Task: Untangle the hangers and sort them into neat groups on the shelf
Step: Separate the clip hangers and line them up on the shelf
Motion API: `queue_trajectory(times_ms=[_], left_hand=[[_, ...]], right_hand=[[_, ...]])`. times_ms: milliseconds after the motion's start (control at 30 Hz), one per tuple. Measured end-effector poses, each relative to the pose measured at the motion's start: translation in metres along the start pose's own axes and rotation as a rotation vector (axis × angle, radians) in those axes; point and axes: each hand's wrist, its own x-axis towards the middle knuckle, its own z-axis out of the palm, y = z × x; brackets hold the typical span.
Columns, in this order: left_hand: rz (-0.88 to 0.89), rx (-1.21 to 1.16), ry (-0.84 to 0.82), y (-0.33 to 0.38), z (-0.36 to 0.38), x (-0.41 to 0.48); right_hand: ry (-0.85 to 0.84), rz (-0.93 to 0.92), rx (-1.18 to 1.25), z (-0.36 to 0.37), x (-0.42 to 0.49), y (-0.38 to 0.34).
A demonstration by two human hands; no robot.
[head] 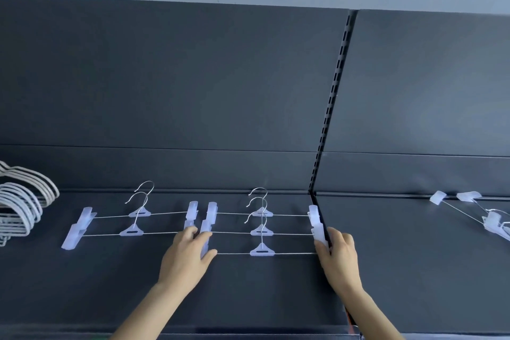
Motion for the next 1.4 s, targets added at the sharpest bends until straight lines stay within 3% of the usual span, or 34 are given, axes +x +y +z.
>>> queue_trajectory(times_ms=[100,200,433,700,967,1400], left_hand=[[0.141,0.118,0.061,0.007,-0.003,0.004],[0.204,0.043,0.100,0.038,-0.001,0.006],[0.412,-0.110,-0.010,0.140,0.027,-0.008],[0.429,-0.162,-0.125,0.305,0.072,-0.022],[0.454,-0.149,-0.188,0.449,0.113,-0.032],[0.463,-0.193,-0.188,0.584,0.181,0.033]], right_hand=[[0.026,0.000,-0.007,-0.010,-0.010,0.003],[0.057,0.001,-0.061,-0.025,-0.021,0.012],[0.086,-0.040,-0.322,-0.097,-0.028,0.065],[0.019,-0.007,-0.513,-0.227,-0.016,0.156],[0.044,0.055,-0.505,-0.356,0.004,0.237],[0.105,0.139,-0.423,-0.442,0.075,0.324]])
